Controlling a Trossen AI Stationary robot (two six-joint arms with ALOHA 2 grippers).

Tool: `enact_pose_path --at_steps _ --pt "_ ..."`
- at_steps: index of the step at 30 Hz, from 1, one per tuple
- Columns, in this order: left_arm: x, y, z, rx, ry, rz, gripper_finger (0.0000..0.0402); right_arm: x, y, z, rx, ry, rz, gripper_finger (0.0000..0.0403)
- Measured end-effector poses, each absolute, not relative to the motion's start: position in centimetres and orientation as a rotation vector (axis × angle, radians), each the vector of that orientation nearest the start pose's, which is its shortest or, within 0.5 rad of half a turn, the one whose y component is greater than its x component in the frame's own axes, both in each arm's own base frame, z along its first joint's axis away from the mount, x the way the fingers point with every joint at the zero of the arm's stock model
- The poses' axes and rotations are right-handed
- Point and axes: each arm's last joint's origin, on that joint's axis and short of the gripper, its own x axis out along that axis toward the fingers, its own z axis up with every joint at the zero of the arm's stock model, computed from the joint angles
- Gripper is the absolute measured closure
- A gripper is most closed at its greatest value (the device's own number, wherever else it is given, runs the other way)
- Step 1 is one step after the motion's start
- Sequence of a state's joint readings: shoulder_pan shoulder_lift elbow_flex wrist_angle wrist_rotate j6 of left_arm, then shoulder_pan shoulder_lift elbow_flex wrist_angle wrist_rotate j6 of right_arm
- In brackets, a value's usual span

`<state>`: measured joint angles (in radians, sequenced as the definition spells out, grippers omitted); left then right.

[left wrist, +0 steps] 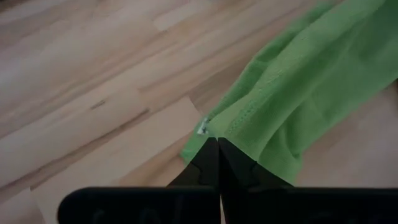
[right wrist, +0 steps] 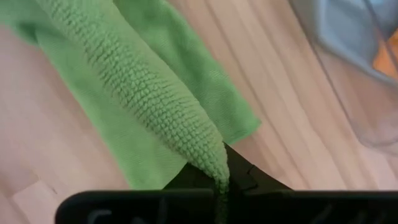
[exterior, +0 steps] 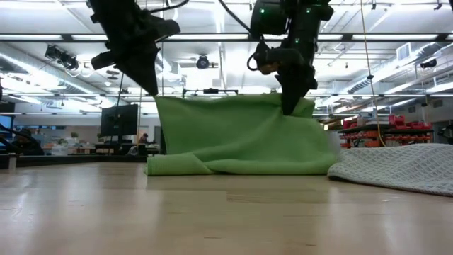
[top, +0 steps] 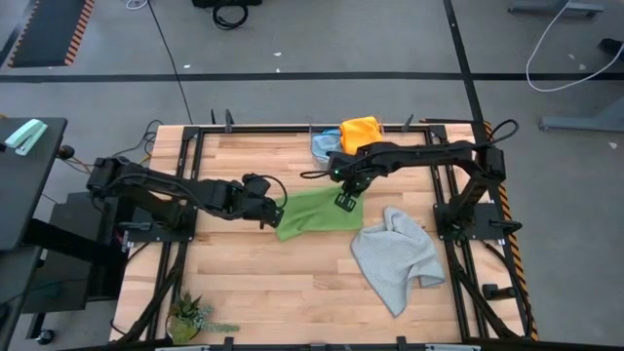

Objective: Fold microfiber towels
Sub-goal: Fold the green microfiber cloth

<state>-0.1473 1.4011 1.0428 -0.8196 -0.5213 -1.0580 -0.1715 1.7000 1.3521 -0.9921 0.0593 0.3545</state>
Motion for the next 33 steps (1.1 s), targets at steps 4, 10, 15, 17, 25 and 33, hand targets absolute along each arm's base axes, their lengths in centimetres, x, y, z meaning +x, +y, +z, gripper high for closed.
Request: enact_pose_path --at_steps 4,10,15,17,25,33 --pt "26.0 -2.5 24.4 -0.555 0.847 0.865 0.0401 32.8 -5.7 22.8 0.364 1.355 -0.422 0.0396" --pt "25.9 -2.6 23.5 -0.566 0.922 0.896 0.0398 33.9 -5.9 20.4 0.354 1.409 -0.419 0.0373" --pt "25.9 -2.2 23.0 -0.554 0.951 0.931 0.0363 34.1 -6.2 20.9 0.334 1.355 -0.409 0.0340" --pt "25.9 -2.0 22.8 -0.550 0.963 0.944 0.0350 34.0 -6.5 21.5 0.344 1.326 -0.421 0.0327" --pt "26.5 -3.9 22.8 -0.672 1.040 0.745 0.0313 33.2 -7.4 22.1 0.369 1.351 -0.456 0.0280" --pt "26.2 -6.3 22.6 -0.754 1.035 0.742 0.0295 32.2 -5.5 23.1 0.431 1.407 -0.359 0.0257"
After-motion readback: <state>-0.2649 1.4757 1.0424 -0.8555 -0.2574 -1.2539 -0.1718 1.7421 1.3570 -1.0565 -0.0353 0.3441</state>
